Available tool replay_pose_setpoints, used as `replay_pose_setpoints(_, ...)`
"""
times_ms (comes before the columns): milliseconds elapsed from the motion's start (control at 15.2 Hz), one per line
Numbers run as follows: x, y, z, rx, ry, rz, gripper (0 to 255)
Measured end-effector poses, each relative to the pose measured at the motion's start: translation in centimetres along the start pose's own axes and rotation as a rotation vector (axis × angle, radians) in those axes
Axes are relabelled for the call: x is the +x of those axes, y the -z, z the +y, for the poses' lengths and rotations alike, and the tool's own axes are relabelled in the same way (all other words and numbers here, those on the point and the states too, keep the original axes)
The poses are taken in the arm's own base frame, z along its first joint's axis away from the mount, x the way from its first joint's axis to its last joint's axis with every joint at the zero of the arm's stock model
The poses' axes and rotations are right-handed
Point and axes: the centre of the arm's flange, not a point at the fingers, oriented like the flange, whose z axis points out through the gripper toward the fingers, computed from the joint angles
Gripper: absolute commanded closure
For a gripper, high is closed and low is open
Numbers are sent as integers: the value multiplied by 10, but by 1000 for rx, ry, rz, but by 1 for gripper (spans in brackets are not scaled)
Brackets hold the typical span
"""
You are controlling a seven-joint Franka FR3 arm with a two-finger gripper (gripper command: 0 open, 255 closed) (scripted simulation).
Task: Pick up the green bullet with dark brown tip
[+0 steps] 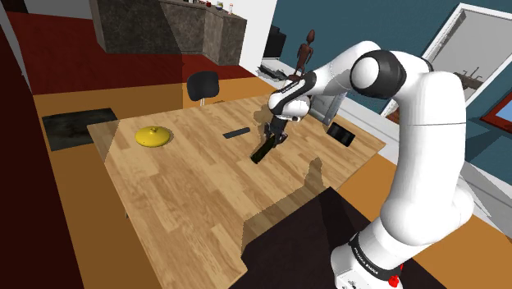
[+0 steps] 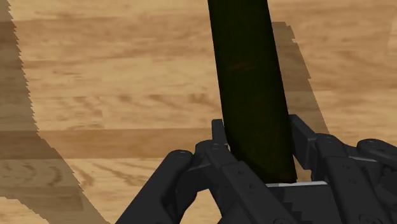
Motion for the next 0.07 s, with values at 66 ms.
replay_pose_setpoints(66, 0, 3, 0, 0, 0, 0, 255)
